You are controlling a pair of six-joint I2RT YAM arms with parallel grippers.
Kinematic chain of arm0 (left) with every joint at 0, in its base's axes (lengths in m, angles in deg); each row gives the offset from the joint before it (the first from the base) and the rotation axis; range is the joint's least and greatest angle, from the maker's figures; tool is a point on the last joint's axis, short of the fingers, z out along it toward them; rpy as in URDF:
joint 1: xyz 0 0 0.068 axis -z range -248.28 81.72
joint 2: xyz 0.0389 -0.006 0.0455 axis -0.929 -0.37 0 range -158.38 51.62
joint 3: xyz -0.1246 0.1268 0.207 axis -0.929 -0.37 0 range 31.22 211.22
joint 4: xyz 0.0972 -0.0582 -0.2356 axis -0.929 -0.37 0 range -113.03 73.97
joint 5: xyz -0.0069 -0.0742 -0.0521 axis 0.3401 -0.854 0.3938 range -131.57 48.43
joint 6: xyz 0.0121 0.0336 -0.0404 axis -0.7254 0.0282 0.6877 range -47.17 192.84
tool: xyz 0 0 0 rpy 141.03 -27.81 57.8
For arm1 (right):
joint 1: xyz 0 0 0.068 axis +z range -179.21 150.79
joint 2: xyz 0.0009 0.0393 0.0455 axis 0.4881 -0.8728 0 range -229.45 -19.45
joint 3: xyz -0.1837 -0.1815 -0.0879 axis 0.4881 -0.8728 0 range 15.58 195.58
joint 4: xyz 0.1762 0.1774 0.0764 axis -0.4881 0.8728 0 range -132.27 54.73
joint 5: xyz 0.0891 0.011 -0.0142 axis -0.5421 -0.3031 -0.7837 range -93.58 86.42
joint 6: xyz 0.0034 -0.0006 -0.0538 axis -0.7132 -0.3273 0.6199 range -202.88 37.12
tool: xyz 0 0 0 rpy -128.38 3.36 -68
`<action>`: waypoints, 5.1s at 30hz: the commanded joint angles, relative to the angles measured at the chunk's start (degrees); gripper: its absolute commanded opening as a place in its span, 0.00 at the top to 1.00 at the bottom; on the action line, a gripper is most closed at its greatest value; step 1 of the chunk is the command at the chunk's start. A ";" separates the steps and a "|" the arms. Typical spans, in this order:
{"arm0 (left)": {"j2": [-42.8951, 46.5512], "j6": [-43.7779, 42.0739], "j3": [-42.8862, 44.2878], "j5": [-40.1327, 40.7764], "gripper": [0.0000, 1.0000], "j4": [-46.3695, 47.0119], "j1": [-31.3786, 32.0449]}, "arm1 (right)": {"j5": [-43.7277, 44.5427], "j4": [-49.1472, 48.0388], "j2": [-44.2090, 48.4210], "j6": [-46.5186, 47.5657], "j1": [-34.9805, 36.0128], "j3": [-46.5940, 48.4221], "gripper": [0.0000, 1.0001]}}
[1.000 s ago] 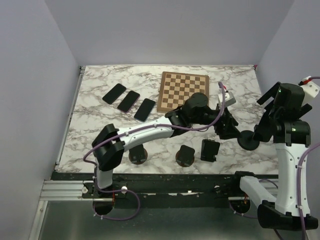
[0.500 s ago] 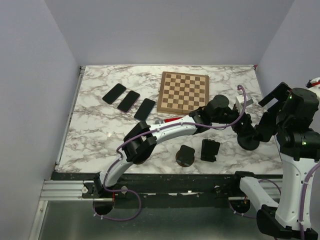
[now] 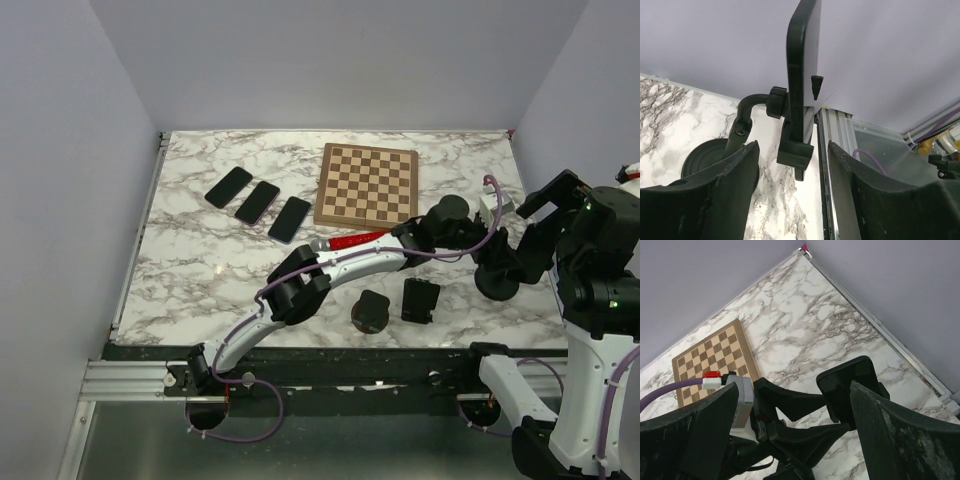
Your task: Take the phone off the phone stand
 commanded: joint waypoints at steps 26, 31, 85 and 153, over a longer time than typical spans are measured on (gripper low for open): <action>9.43 -7.39 -3.32 -2.99 1.00 -11.10 -2.89 | -3.90 0.65 2.10 -1.26 -0.28 -5.81 0.00; 14.58 -9.39 -8.42 -6.48 1.00 -13.67 -5.14 | -5.02 -1.31 2.93 -1.76 -0.33 -10.75 0.00; 32.80 3.99 -40.60 -7.94 0.30 3.75 -12.33 | 5.94 5.68 -13.99 -5.10 25.77 -7.05 0.00; 29.18 2.22 -46.86 17.39 0.95 19.74 -4.07 | 15.96 8.35 -12.24 -14.40 26.91 -8.76 0.00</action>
